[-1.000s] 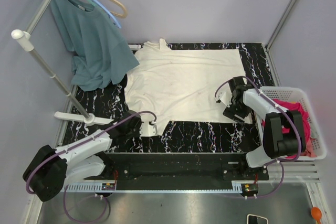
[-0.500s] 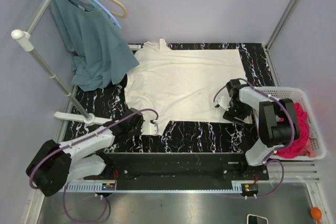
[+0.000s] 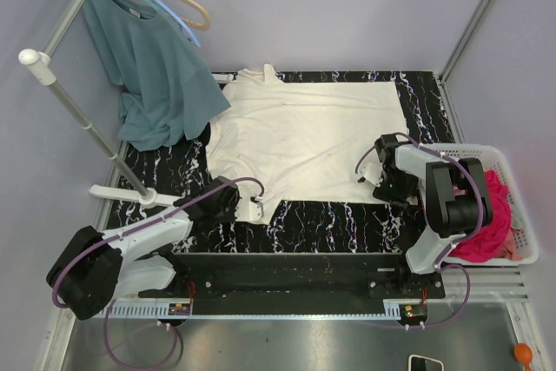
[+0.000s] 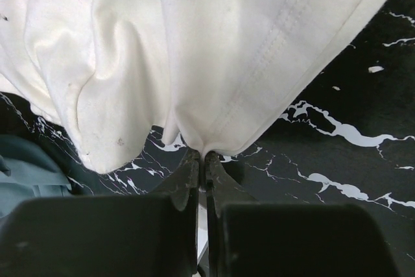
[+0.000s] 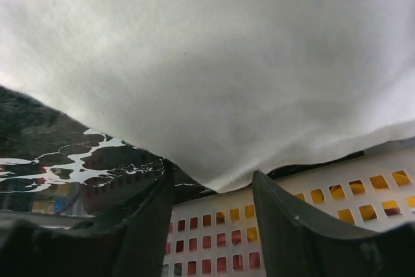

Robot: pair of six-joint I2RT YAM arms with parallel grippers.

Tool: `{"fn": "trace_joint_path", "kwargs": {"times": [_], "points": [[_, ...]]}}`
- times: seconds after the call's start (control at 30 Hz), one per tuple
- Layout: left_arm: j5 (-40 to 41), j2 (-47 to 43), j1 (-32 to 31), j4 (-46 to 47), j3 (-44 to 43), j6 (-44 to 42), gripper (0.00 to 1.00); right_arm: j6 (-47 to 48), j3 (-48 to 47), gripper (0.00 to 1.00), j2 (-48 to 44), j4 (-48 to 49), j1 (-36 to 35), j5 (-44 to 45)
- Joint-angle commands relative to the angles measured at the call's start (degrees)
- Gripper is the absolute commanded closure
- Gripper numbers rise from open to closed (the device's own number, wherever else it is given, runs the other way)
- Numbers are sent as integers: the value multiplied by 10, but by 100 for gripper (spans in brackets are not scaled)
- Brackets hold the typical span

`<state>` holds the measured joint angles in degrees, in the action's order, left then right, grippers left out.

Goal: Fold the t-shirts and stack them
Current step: Fold the tshirt

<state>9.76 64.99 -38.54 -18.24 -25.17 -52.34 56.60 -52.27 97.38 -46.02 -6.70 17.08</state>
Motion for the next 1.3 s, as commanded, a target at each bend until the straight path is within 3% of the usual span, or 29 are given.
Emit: {"fn": "trace_joint_path", "kwargs": {"times": [0.0, 0.13, 0.3, 0.4, 0.67, 1.27], "points": [[14, 5, 2, 12, -29, -9, 100, 98, -12, 45, 31, 8, 4, -6], [13, 10, 3, 7, -37, -8, 100, 99, -25, 61, 49, 22, 5, -7], [5, 12, 7, 7, -40, 0, 100, 88, -49, 92, 51, 30, 5, -13], [2, 9, 9, 7, -45, 10, 100, 77, -52, 100, 41, 29, 5, -13], [-11, -7, 15, -13, -80, 43, 100, 39, -48, 100, -29, -20, 3, -44], [-32, -121, 15, -170, -131, 96, 100, 4, 3, 100, -221, -129, 3, -99]]}}
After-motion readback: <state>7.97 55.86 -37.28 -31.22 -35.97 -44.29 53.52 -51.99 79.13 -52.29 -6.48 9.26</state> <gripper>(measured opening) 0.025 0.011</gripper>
